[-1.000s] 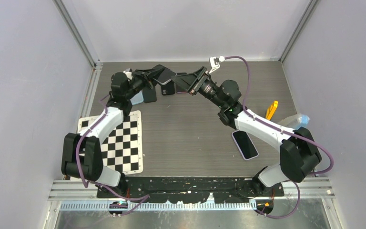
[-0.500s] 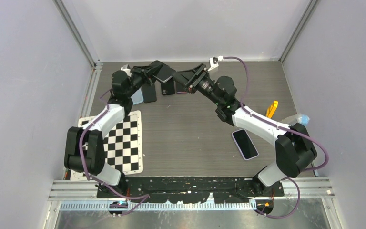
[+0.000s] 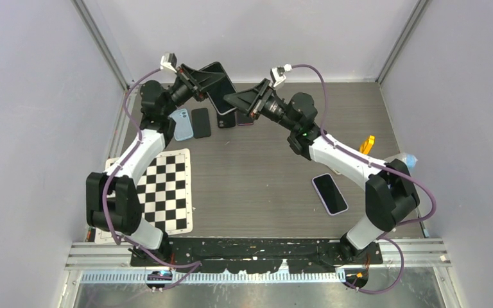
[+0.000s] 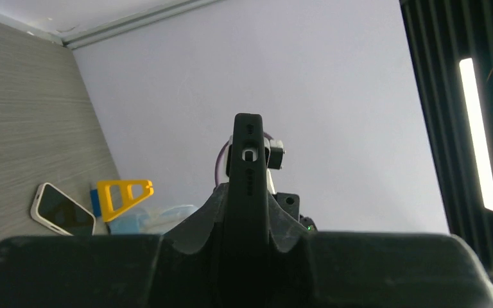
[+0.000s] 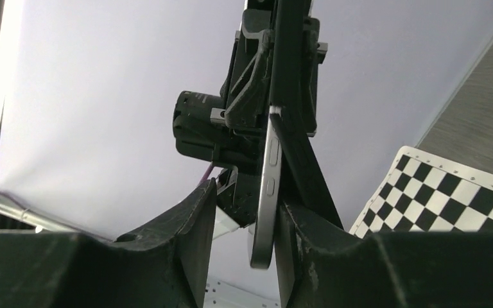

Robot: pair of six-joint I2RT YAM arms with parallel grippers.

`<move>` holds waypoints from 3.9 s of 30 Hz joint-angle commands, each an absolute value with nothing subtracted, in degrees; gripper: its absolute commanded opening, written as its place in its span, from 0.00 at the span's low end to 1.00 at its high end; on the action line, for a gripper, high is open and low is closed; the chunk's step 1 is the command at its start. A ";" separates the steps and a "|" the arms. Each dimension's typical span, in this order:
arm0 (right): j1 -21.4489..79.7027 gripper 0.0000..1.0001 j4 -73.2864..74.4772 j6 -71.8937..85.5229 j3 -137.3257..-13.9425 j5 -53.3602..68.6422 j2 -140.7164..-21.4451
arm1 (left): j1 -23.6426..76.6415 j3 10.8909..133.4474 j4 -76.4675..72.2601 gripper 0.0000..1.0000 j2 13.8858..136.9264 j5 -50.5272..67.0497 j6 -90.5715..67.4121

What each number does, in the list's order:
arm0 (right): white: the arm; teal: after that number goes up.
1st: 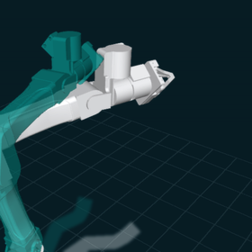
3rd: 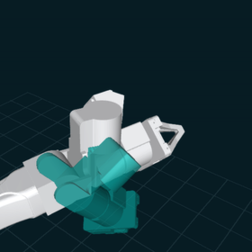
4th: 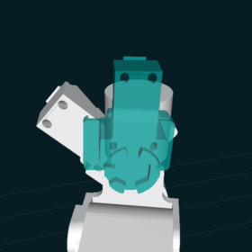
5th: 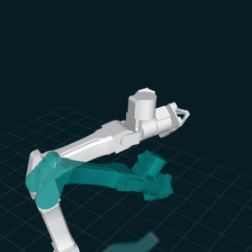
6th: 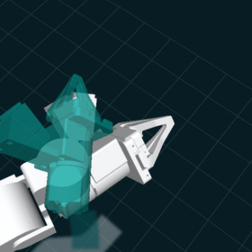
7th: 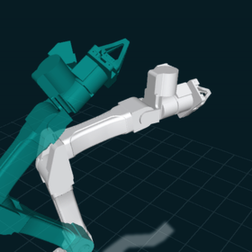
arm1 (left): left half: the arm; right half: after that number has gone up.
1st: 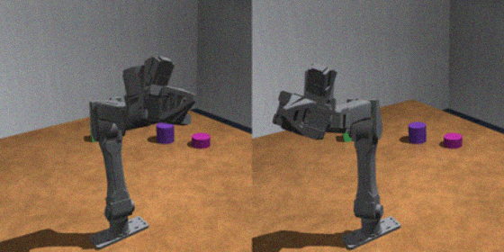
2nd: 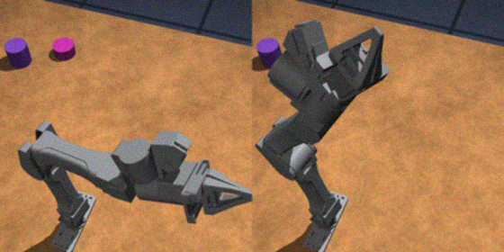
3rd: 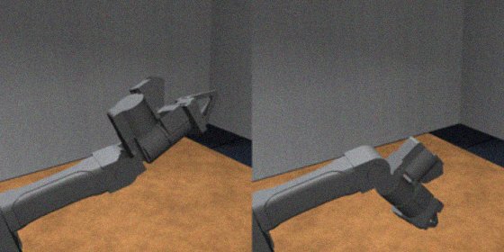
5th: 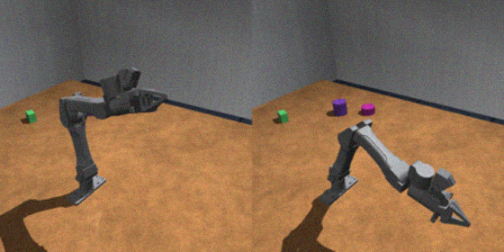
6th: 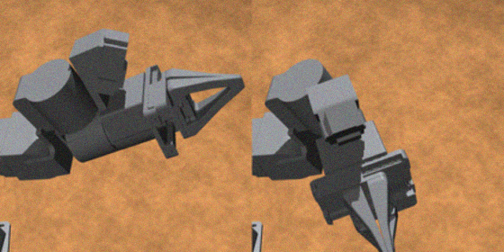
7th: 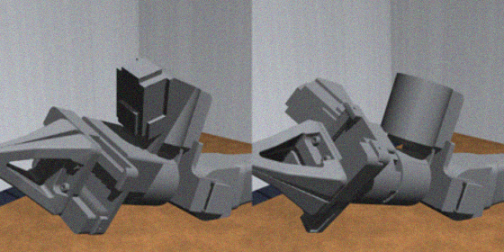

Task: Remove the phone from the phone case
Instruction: Remove the phone case from the phone, then place the phone case at the center of the board, then place the phone at the center of the board.

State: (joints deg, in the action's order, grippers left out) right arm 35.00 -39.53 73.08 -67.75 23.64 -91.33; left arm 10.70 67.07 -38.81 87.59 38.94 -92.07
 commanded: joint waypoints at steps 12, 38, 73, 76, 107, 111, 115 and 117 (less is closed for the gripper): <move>34.18 0.01 -45.49 77.28 -69.32 23.75 -93.65 | 11.33 73.09 -11.63 0.60 74.59 51.42 -61.65; 32.68 0.01 -62.79 92.25 -69.35 22.23 -95.27 | 8.44 62.48 -15.47 0.77 68.75 45.55 -68.35; 35.33 0.01 -47.05 81.30 -67.64 24.56 -92.51 | 10.46 67.59 -3.64 0.39 76.45 41.68 -66.32; 35.33 0.01 -44.61 81.06 -66.60 24.29 -92.08 | 10.59 67.05 -6.15 0.47 77.58 42.98 -66.36; 16.20 0.01 -20.76 69.38 -52.33 19.49 -71.33 | 18.80 76.78 -12.02 0.00 105.98 43.60 -58.02; 11.13 0.01 -6.97 62.05 -54.30 13.86 -71.17 | 23.26 84.87 -2.94 0.00 114.24 39.89 -50.10; 9.81 0.01 -3.46 55.74 -57.82 12.68 -76.71 | 25.90 93.71 3.76 0.00 122.20 35.80 -45.76; 9.70 0.01 -3.60 54.23 -59.41 12.35 -81.72 | 26.49 97.08 4.88 0.00 125.95 34.92 -45.45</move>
